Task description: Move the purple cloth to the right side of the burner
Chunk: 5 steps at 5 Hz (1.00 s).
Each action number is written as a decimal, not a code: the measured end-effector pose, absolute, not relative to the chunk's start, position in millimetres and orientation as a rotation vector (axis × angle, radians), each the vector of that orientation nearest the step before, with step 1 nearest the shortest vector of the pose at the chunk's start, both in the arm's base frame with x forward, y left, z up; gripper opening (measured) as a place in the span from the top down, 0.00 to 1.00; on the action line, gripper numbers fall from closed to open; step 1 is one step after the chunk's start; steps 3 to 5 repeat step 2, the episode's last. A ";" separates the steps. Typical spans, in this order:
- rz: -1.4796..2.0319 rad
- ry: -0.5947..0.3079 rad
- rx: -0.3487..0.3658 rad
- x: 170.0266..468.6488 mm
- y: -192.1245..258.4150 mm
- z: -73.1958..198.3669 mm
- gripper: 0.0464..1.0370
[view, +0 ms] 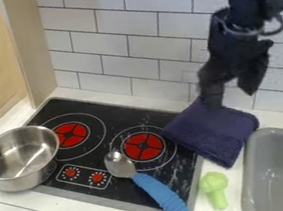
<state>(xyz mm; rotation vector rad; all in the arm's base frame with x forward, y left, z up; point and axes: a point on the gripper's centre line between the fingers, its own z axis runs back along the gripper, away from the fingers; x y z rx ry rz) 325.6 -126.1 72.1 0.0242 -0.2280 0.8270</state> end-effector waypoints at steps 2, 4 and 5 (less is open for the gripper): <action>0.865 -0.268 0.058 318.9 -119.2 80.2 0.04; 0.865 -0.268 0.058 318.9 -119.2 80.2 0.04; 0.865 -0.268 0.058 318.9 -119.2 80.2 0.04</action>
